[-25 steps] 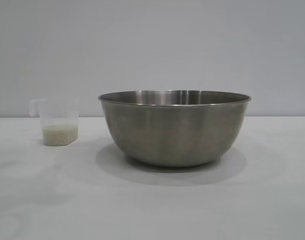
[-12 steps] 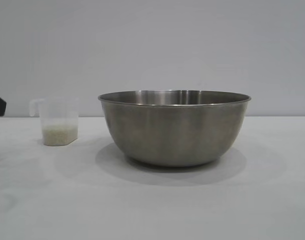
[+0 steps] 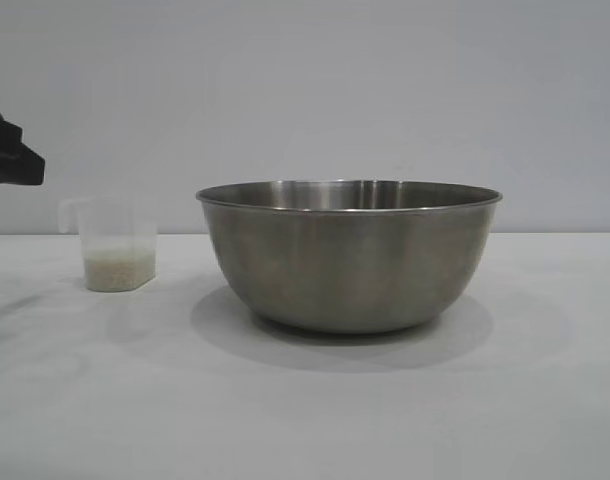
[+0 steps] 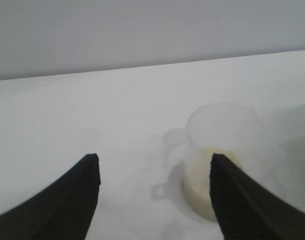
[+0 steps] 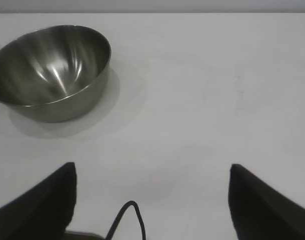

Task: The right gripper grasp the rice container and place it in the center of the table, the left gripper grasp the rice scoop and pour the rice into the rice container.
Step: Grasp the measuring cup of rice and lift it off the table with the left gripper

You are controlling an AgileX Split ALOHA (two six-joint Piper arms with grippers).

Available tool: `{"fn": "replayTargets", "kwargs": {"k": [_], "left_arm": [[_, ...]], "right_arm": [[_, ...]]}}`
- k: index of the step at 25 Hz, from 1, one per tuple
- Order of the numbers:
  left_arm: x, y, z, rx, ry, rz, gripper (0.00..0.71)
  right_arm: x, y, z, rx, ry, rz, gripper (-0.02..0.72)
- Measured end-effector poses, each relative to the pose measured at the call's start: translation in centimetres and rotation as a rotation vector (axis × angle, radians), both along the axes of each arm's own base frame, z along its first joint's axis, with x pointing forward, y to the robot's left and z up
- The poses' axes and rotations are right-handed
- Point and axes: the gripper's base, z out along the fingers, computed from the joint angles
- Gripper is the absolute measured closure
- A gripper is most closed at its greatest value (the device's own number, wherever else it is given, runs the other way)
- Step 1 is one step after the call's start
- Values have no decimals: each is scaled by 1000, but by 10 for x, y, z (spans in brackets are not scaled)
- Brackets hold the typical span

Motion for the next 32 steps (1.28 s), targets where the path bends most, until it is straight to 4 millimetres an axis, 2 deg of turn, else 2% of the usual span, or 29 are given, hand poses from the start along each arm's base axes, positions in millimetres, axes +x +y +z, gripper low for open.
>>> {"fn": "replayTargets", "kwargs": {"k": [15,16,17,22,32], "left_arm": [[14,-2,-7,16,-10,-25,311],[15,-2,-9,16,-6,-25,353],[16,-2,-10,16,-4,-25,360],[15,-3,-21,18,28,-27,359],[31,-6,-22,25,-4,-58,359]], "right_arm": [[0,0,0,2,0,1,135],[0,0,0,2,0,1,135],[0,0,0,2,0,1,135],[0,0,0,2,0,1,135],[0,0,0,2,0,1,135]]}}
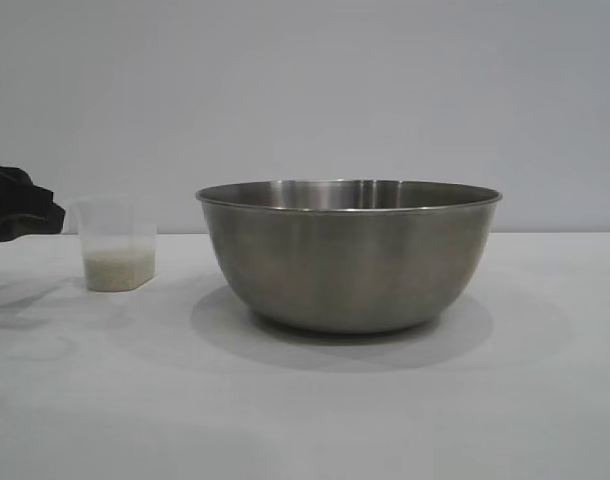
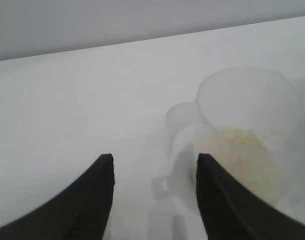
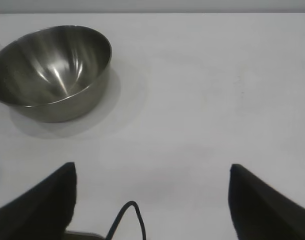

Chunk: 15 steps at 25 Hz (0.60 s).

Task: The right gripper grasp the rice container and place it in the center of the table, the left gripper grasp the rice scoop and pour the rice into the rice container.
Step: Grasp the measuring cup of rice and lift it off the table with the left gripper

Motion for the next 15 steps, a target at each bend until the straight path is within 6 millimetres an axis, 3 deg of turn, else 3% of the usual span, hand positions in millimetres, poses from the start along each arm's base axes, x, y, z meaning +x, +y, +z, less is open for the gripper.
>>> {"fn": "replayTargets", "kwargs": {"k": [15], "left_arm": [[19,-3,-7,5,-27,-30,359]], "right_arm": [[0,0,0,0,0,0,135]]}}
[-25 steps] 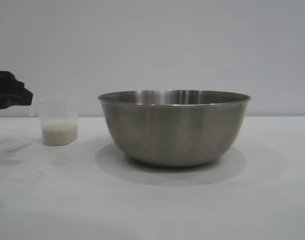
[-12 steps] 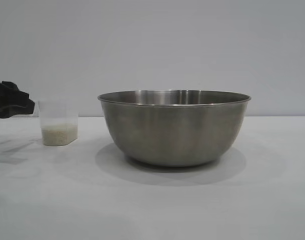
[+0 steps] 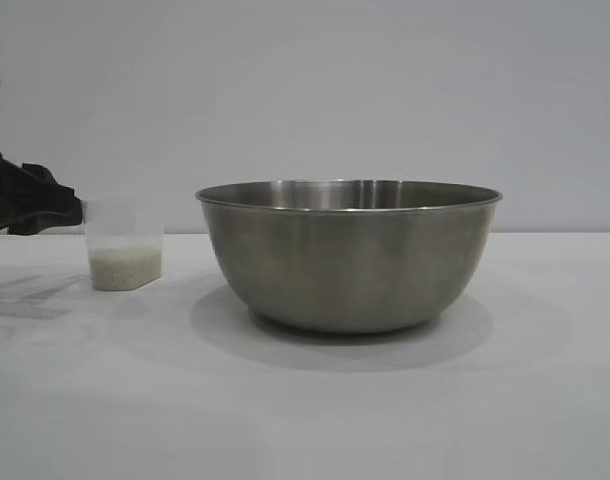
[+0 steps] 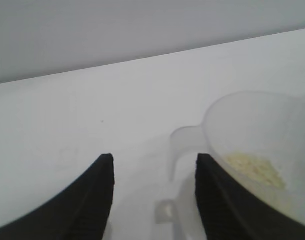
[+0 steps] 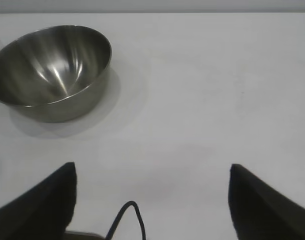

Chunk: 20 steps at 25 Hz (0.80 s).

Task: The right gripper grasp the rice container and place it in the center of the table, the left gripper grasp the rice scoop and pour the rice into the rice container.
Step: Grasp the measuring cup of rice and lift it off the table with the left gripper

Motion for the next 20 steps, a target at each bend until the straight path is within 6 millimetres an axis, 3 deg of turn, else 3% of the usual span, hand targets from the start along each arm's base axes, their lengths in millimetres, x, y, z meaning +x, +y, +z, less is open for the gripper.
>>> {"fn": "replayTargets", "kwargs": {"k": [6,12,18,19,20], "left_arm": [[8,-2,5,3,-33,-18,359],[14,-6,7,13,-56,-61,585],[14,-7,-2,19,-34,-86,581],[13,-8,-2,21,-34,-95,529],[13,-8,-2,22,-34,-99,529]], "right_arm": [[0,0,0,0,0,0,135],[0,0,0,0,0,0,135],[0,0,0,0,0,0,135],[0,0,0,0,0,0,135],[0,0,0,0,0,0,135]]}}
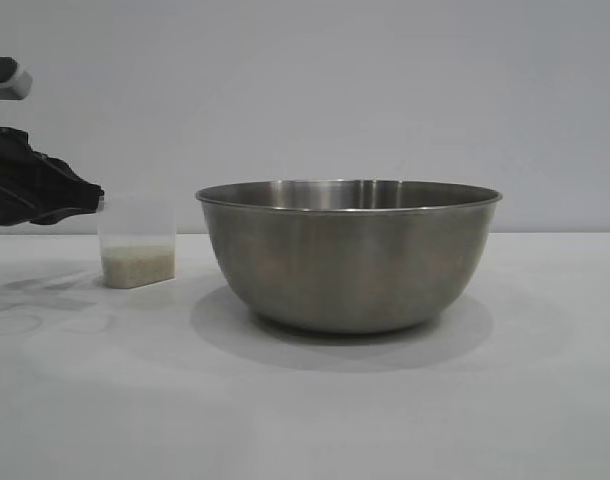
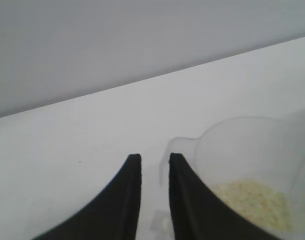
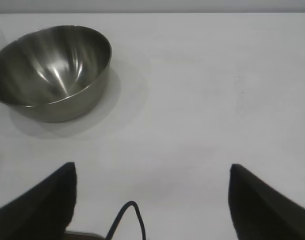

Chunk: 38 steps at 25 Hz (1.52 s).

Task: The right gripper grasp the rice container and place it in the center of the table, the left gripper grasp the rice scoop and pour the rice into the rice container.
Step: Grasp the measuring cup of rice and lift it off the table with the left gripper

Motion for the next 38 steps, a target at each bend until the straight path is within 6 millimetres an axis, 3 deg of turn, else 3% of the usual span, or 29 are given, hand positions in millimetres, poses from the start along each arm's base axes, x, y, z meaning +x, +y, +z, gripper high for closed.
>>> {"fn": "replayTargets", "kwargs": {"k": [24,38], "left_arm": [[17,-13,15,53,-99,-156,529],[13,-18,14,75,-101,-235,529]], "right_arm": [[0,0,0,0,0,0,135],[0,0,0,0,0,0,135]]}}
